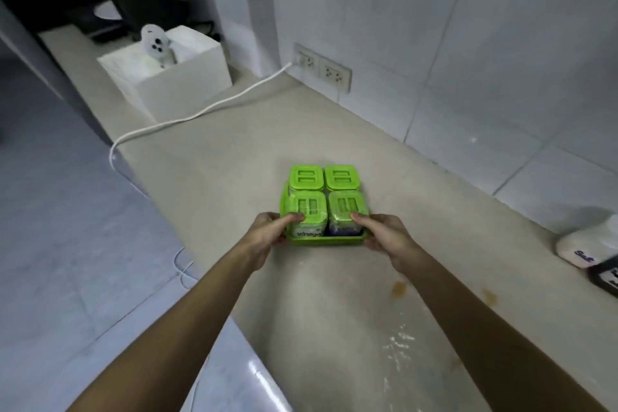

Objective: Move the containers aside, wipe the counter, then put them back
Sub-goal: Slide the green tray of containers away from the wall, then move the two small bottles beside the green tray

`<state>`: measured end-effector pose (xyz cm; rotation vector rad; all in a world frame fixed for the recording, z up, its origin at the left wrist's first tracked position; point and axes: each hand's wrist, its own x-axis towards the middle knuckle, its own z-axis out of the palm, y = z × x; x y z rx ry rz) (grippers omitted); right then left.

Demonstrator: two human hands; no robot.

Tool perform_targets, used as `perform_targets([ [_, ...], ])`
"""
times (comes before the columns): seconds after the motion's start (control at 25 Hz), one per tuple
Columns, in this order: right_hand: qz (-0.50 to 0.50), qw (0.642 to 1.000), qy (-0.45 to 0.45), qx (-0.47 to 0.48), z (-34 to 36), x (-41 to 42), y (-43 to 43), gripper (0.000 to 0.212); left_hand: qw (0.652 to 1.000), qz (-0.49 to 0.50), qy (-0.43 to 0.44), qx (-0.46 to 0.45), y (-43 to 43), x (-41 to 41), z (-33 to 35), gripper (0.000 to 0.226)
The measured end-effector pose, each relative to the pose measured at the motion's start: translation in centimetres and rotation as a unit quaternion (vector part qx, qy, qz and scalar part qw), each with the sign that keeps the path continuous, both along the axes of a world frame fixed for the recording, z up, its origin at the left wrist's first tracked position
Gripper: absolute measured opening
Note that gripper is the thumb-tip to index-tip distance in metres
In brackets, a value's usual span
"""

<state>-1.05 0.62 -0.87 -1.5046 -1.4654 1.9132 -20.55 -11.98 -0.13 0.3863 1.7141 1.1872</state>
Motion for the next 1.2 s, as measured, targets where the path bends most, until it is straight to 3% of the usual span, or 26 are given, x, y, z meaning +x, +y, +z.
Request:
perform_targets([
  [0.24, 0.063, 0.998, 0.014, 0.028, -1.2, -5.9, -2.1, 0.026, 0.997, 0.071, -0.011, -0.011, -5.4, -3.7, -1.8, 0.079],
  [0.36, 0.095, 0.993, 0.000, 0.063, -1.7, -6.6, -2.6, 0.034, 0.997, 0.077, 0.005, -0.017, -6.1, -4.1, -2.3, 0.077],
  [0.44, 0.124, 0.986, -0.015, 0.109, -1.5, -6.1, -2.9, 0.047, 0.995, 0.074, 0.047, -0.044, -6.0, -3.9, -2.0, 0.076],
  [0.48, 0.151, 0.975, -0.031, 0.158, -1.5, -5.4, -2.9, 0.050, 0.987, 0.077, 0.120, -0.080, -5.8, -3.6, -1.7, 0.074],
  [0.52, 0.181, 0.957, -0.057, 0.220, -1.3, -4.2, -2.7, 0.050, 0.960, 0.076, 0.240, -0.121, -5.6, -3.3, -1.5, 0.068],
  [0.6, 0.221, 0.910, -0.125, 0.327, -1.1, -1.2, -2.1, 0.048, 0.865, 0.071, 0.482, -0.120, -5.0, -1.9, -0.5, 0.047],
  [0.64, 0.223, 0.891, -0.156, 0.362, -1.1, 1.1, -1.4, 0.045, 0.830, 0.054, 0.550, -0.078, -4.1, -0.4, 0.2, 0.039],
  [0.68, 0.216, 0.880, -0.185, 0.381, -1.1, 3.9, -0.8, 0.041, 0.816, 0.023, 0.576, -0.034, -2.8, 1.2, 0.8, 0.036],
  [0.84, 0.102, 0.861, -0.286, 0.409, -1.0, 17.6, 1.3, 0.033, 0.797, -0.173, 0.570, 0.100, 4.1, 10.0, 0.9, 0.033],
  [0.96, 0.039, 0.811, -0.375, 0.448, 0.4, 27.0, 2.6, 0.033, 0.759, -0.295, 0.564, 0.137, 9.4, 17.4, 0.6, 0.027],
  [1.08, -0.017, 0.760, -0.458, 0.461, 3.0, 34.9, 4.7, 0.036, 0.712, -0.412, 0.536, 0.188, 14.7, 25.9, 1.3, 0.037],
  [1.2, -0.022, 0.727, -0.501, 0.468, 4.8, 39.3, 7.3, 0.045, 0.673, -0.465, 0.527, 0.230, 20.2, 33.6, 3.0, 0.054],
])
